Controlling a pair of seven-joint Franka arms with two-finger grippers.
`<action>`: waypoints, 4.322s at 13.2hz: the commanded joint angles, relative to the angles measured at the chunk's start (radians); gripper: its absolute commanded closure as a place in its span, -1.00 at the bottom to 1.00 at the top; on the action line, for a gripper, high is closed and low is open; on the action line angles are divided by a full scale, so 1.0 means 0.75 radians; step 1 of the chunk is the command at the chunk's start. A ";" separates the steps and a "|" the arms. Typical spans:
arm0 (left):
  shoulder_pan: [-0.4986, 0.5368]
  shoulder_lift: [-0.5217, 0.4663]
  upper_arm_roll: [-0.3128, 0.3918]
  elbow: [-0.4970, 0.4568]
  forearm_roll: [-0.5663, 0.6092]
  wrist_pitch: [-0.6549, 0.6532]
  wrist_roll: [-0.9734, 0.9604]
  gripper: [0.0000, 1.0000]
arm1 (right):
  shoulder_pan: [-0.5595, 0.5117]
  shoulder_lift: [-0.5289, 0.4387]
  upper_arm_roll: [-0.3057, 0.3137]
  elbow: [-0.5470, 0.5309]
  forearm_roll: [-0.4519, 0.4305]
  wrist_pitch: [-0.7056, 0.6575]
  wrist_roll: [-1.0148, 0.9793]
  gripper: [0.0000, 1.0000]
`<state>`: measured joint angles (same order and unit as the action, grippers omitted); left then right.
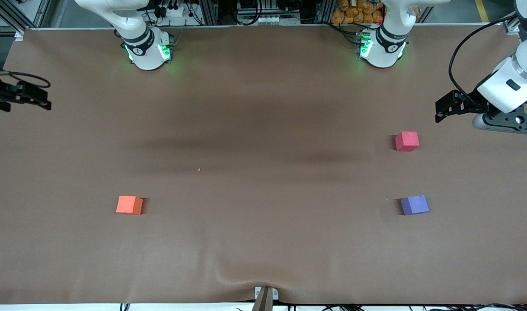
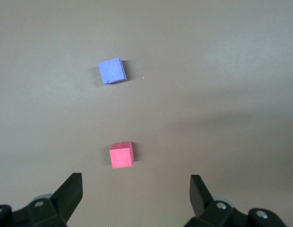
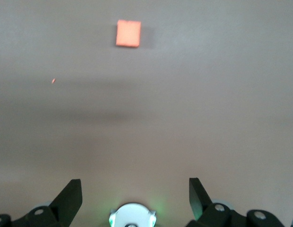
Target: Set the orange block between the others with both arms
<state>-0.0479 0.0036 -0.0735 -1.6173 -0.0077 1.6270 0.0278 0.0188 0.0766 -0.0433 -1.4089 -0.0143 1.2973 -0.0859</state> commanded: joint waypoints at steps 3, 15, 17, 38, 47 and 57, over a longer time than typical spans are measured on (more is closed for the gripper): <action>-0.002 0.007 -0.006 0.015 0.031 -0.014 -0.015 -1.00 | 0.002 -0.008 -0.044 0.001 0.040 -0.067 -0.002 -1.00; -0.004 0.018 -0.015 0.001 0.041 -0.101 -0.021 -1.00 | 0.010 0.077 -0.045 -0.003 0.076 0.078 -0.002 -1.00; -0.002 0.020 -0.015 -0.001 0.041 -0.101 -0.021 -1.00 | 0.020 0.147 -0.045 -0.003 0.076 0.182 -0.002 -1.00; -0.004 0.046 -0.017 -0.005 0.041 -0.101 -0.019 -1.00 | 0.051 0.869 -0.042 -0.062 0.248 1.064 0.014 -1.00; -0.002 0.046 -0.017 -0.005 0.041 -0.099 -0.019 -1.00 | 0.077 0.961 -0.042 -0.089 0.258 1.222 0.012 -1.00; 0.002 0.048 -0.017 -0.003 0.041 -0.099 -0.017 -1.00 | 0.079 0.961 -0.042 -0.085 0.254 1.220 -0.006 0.07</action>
<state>-0.0502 0.0375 -0.0784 -1.6285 -0.0034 1.5633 0.0277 0.0749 0.8096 -0.0732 -1.4644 0.1588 2.2011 -0.0809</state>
